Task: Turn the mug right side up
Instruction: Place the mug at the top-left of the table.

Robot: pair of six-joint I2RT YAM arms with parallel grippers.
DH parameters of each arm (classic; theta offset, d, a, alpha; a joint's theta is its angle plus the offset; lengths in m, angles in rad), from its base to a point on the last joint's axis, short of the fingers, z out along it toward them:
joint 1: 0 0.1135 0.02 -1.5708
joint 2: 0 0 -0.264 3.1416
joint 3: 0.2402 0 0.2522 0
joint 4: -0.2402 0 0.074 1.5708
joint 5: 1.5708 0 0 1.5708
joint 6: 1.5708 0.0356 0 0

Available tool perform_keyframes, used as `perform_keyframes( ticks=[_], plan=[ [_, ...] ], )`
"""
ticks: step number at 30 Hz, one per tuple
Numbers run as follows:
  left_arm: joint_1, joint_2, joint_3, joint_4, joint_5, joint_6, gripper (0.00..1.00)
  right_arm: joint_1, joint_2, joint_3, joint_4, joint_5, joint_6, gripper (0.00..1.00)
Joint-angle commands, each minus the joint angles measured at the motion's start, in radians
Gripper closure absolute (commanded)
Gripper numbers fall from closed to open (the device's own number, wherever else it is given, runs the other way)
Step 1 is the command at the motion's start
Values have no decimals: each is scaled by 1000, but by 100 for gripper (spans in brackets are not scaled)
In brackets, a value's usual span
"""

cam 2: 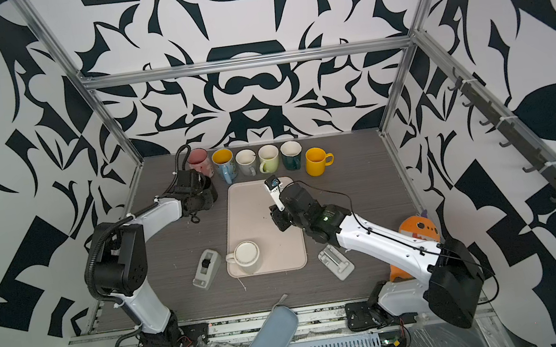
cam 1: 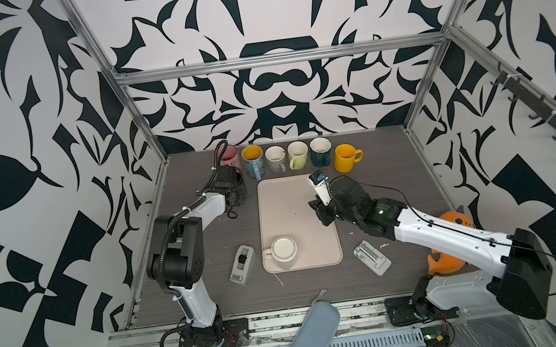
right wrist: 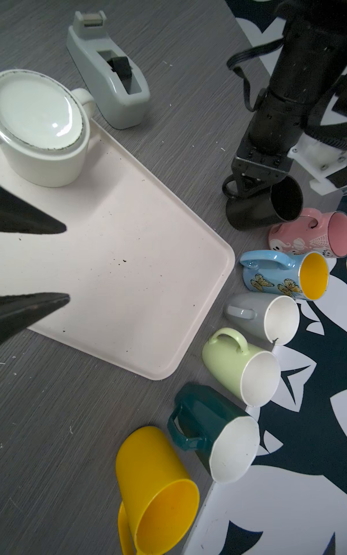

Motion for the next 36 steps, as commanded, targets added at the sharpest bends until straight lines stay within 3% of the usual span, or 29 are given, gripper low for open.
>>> perform_keyframes(
  ticks=[1, 8, 18, 23, 27, 31, 34, 36],
  plan=[
    [7, 9, 23, -4, -3, -30, 60, -5, -37, -5, 38, 1, 13, 64],
    [7, -47, 5, -46, 1, -43, 41, -4, -29, -7, 42, -4, 15, 64],
    [6, -254, -2, -150, 29, -56, 37, -5, -7, -4, 59, -22, 25, 63],
    [6, -403, 23, -251, 122, -167, 35, -10, 35, 10, 67, -52, 65, 61],
    [6, -501, 30, -347, 267, -394, 37, -21, 93, 40, 59, -96, 110, 61],
    [6, -639, -79, -307, 412, -739, 36, -28, 138, 70, 55, -129, 132, 61],
    [3, -747, -204, -249, 452, -1040, 38, -33, 152, 85, 54, -137, 140, 61],
    [-20, -818, -265, -249, 420, -1189, 39, -34, 153, 90, 51, -137, 143, 61]
  ],
)
